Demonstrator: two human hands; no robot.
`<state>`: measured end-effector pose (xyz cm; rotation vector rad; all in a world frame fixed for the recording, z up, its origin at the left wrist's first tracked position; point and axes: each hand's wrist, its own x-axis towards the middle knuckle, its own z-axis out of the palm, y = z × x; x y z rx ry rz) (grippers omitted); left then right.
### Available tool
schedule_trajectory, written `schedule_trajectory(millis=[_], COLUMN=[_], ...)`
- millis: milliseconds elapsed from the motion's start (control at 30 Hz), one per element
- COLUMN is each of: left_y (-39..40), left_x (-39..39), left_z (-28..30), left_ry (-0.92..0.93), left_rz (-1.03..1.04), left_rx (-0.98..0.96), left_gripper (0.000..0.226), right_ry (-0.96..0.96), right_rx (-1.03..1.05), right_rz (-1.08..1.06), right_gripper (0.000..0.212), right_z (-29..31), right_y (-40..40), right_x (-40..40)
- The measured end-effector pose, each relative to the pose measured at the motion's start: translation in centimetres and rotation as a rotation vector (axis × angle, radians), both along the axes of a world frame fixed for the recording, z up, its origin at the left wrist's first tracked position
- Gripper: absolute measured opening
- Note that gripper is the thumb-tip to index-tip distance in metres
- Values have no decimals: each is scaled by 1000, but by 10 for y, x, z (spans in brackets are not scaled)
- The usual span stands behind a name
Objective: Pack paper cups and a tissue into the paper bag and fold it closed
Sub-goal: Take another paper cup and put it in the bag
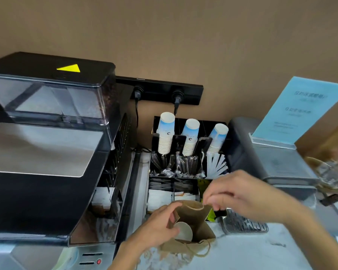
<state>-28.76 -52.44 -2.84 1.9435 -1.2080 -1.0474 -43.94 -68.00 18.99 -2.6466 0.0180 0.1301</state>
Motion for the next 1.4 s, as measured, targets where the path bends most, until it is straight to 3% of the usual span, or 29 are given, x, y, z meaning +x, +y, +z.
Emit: schedule_trajectory(millis=[133,300,367,433,567,667,767,1000,1167,1400], left_y=[4,4,2,2,4,4,4,6,8,13], left_x=[3,2,3,4,6,4,4,4,7,11], left_z=[1,2,2,2,3,4,4,8,10,12], left_ry=[-4,33,44,49,46,39,33,51,39,17], left_rz=[-32,-49,-62,-73,-89,-107,-125,-127,-138,-163], left_rx=[-8,19,23,23,14,33,40,52,61,86], left_gripper=[76,85,87,89,92,96,96,99,101,105], right_ry=[33,-368,-422,-349,30,262,344,777,872,888], right_rx=[-96,-38,-10,24,43,-25,-94,-348,-228,-33], right_rz=[18,-239,-249,-223,-156,-124,-107,-12,-15,-111], right_gripper=[24,20,20,21,22,26,24,20,36,28], right_z=[-28,19,32,25,-48,-109,-146,-182,-191,-205], right_y=[21,20,20,23,32,27,26,38,42,53], right_x=[6,-19,-26,-21,6,23,37,64,77,80])
